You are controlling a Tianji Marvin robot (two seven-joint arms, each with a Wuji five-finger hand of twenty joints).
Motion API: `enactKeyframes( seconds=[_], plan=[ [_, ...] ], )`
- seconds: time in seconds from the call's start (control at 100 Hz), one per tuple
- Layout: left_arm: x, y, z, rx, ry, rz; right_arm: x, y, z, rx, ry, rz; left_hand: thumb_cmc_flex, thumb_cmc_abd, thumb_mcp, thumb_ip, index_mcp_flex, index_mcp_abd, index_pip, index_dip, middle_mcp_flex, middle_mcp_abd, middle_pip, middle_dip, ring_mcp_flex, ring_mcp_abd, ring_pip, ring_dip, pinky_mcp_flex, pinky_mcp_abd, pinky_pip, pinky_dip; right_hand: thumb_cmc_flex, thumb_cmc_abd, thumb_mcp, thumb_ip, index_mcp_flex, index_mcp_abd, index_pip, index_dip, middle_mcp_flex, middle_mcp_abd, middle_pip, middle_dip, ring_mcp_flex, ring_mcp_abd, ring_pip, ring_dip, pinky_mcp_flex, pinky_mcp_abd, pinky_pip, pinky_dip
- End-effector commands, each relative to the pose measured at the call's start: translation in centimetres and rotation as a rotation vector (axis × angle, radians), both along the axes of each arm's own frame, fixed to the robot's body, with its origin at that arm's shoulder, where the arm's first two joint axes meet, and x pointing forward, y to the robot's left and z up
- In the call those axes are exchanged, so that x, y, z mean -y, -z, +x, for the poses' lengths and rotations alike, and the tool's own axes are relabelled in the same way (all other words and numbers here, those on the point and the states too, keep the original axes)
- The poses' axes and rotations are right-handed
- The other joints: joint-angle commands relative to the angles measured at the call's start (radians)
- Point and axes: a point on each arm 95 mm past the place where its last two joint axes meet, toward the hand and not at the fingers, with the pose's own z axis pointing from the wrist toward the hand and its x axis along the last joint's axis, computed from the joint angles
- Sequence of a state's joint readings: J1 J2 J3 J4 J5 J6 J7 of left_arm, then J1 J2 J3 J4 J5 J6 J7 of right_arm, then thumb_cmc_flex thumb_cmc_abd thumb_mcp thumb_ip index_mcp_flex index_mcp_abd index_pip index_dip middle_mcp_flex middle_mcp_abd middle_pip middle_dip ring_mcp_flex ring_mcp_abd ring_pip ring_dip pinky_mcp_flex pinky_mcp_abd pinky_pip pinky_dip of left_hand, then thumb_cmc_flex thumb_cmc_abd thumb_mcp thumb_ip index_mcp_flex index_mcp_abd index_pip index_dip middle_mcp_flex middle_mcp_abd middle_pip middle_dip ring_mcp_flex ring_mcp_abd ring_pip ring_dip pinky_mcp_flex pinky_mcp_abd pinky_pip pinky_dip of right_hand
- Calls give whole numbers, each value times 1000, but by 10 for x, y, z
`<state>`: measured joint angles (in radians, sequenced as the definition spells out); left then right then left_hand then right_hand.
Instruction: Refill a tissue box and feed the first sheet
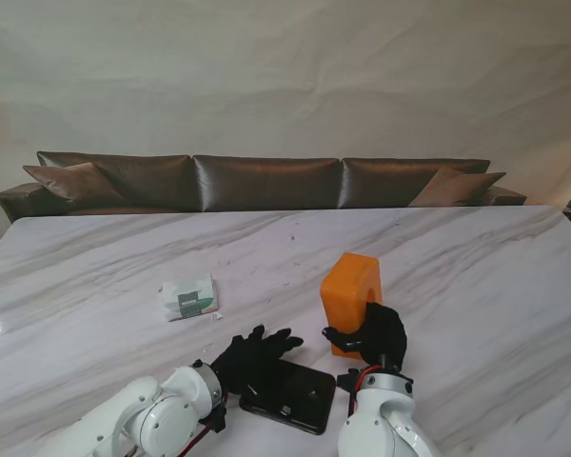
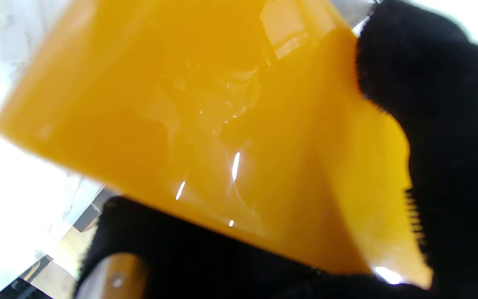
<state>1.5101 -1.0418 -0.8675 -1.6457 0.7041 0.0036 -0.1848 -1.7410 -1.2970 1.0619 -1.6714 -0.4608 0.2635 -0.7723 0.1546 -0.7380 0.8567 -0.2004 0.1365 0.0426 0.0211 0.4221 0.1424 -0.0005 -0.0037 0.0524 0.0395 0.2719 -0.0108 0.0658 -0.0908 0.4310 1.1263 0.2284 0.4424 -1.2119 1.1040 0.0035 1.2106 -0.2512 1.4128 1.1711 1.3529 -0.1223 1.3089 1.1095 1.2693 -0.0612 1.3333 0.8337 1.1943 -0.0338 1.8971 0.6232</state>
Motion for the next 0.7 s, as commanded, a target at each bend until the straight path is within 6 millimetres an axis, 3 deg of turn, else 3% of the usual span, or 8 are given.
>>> enactKeyframes(
  seconds=[0.0, 0.02, 0.06, 0.12, 0.2, 0.3, 0.4, 0.69],
  plan=[
    [3, -1, -2, 27, -23, -45, -7, -1, 2, -8, -22, 45, 1, 23, -28, -27, -12, -6, 6, 19, -40, -13, -8, 70, -35, -28, 9, 81, 14, 30, -574, 51, 155, 115, 275, 108, 26, -13, 8, 18, 87, 71, 93, 22, 45, 30, 364, 36, 26, -170, 196, -8],
    [3, 0, -2, 37, -35, -57, -8, -1, 3, -10, -23, 58, 9, 28, -38, -24, -13, -4, 10, 31, -36, -15, -5, 95, -32, -32, 14, 110, 20, 23, -550, 62, 153, 117, 273, 106, 25, -14, 8, 18, 87, 70, 91, 22, 45, 30, 362, 35, 26, -169, 194, -10],
    [-13, 34, 0, 30, -119, -37, -10, -2, 3, -17, -25, 87, 24, 34, -55, -18, -11, -2, 21, 50, -32, -19, 1, 132, -28, -37, 26, 156, 30, 13, -511, 81, 151, 122, 269, 102, 22, -18, 7, 20, 87, 68, 87, 23, 45, 31, 357, 33, 25, -167, 190, -12],
    [-14, 42, 1, 32, -164, -58, -12, -3, 4, -24, -25, 125, 41, 34, -70, -12, -6, -3, 55, 68, -26, -23, 18, 186, -11, -37, 64, 208, 42, 4, -471, 100, 149, 126, 266, 97, 18, -22, 7, 22, 87, 66, 82, 25, 45, 32, 352, 30, 24, -164, 184, -15],
    [-15, 42, 3, 56, -194, -95, -15, -5, 5, -31, -25, 163, 61, 31, -85, -3, 1, -4, 103, 51, -17, -25, 51, 259, 10, -36, 128, 239, 50, -5, -438, 118, 142, 133, 258, 88, 14, -30, 6, 24, 86, 60, 69, 28, 45, 36, 339, 23, 21, -154, 174, -21],
    [-16, 38, 6, 102, -217, -137, -20, -8, 6, -40, -31, 204, 71, 30, -92, 2, 11, -4, 150, 28, 6, -26, 81, 277, 35, -37, 194, 256, 65, -13, -405, 134, 136, 141, 252, 75, 7, -41, 5, 28, 85, 53, 52, 32, 46, 40, 323, 14, 18, -142, 160, -30],
    [-15, 35, 6, 113, -231, -183, -24, -10, 7, -52, -39, 250, 81, 32, -108, 8, 11, 0, 220, -32, 25, -24, 126, 240, 44, -39, 253, 261, 70, -16, -384, 146, 135, 149, 246, 64, 5, -45, 4, 31, 85, 51, 40, 35, 45, 45, 311, 8, 16, -131, 150, -36],
    [-16, 17, 6, 133, -215, -216, -34, -20, 5, -50, -68, 276, 75, 34, -118, 7, 17, 29, 308, -62, 67, -13, 230, 178, 54, -31, 323, 281, 82, -7, -361, 159, 133, 152, 244, 51, 0, -51, 4, 34, 85, 48, 29, 42, 45, 48, 306, 3, 15, -124, 146, -41]
  ],
)
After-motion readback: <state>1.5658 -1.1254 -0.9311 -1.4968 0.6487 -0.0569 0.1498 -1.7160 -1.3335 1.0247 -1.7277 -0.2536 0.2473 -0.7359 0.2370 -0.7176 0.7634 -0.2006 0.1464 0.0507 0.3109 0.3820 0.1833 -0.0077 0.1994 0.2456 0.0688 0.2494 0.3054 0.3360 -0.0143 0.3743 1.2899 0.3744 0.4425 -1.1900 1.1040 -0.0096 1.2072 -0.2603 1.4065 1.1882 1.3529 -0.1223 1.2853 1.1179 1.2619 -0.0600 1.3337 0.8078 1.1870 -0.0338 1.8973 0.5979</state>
